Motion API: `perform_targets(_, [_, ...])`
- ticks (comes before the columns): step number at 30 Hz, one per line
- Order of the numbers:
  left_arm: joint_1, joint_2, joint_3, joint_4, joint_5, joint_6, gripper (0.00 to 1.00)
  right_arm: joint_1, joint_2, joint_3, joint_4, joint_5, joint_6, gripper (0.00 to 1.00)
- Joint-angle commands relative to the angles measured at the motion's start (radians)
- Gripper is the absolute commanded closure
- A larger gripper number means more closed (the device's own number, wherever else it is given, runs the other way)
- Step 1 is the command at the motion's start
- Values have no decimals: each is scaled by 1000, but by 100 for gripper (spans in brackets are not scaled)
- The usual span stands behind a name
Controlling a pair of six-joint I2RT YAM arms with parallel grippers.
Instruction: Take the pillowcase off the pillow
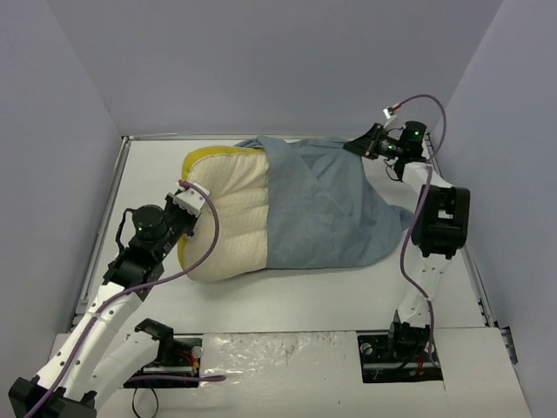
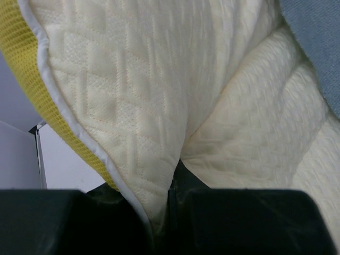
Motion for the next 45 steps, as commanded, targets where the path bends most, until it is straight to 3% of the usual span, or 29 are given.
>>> perform_targets(1, [49, 15, 104, 109, -182, -24, 98, -97, -243, -12, -194, 198, -404, 100])
perform_targets(6, [184, 67, 170, 123, -227, -157, 98, -140, -388, -144, -298, 462, -637, 100])
perform_targets(10, [269, 107, 219, 140, -207, -219, 98, -197, -438, -210, -301, 523, -695, 100])
perform_targets(15, [294, 130, 261, 117, -236, -277, 98, -264, -483, -253, -284, 638, -758, 100])
perform_targets(22, [315, 181, 281, 74, -233, -360, 98, -307, -455, -242, -276, 657, -766, 100])
perform_targets(25, [320, 240, 295, 25, -227, -396, 98, -286, -442, -221, -354, 611, -807, 100])
perform_targets(30, [373, 360, 379, -111, -340, -482, 98, -243, -487, -234, -393, 686, -875, 100])
perform_targets(38, [468, 372, 468, -240, -538, -601, 98, -293, -497, -225, -377, 787, -858, 100])
perform_targets(45, [507, 374, 497, -262, -564, -616, 98, -306, -526, -241, -357, 806, -856, 100])
